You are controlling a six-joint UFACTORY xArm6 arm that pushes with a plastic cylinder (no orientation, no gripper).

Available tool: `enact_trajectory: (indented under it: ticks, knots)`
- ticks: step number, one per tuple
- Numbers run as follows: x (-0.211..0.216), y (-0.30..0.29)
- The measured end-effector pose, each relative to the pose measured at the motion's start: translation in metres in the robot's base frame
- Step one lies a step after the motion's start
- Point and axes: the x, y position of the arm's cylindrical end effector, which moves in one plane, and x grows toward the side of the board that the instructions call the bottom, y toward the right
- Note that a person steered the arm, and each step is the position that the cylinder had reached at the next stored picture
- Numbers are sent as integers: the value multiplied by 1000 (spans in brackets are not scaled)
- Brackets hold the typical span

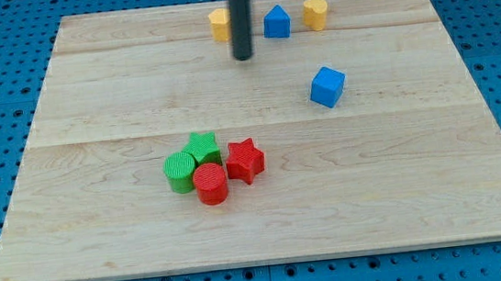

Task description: Move the blue cube to blue triangle

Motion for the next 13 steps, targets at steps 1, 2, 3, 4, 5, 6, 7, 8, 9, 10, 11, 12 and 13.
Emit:
enact_trajectory:
  ticks: [1, 2, 3, 4, 5, 6, 7, 8, 9, 10, 11, 12, 13]
  knots:
    - [-52, -45]
    - [-63, -38]
    - [-60, 7]
    - [-43, -12]
    - [17, -38]
    - [64, 19]
    - [114, 32]
    - [132, 102]
    - [137, 188]
    - [70, 178]
    - [36, 96]
    - [57, 142]
    - [87, 198]
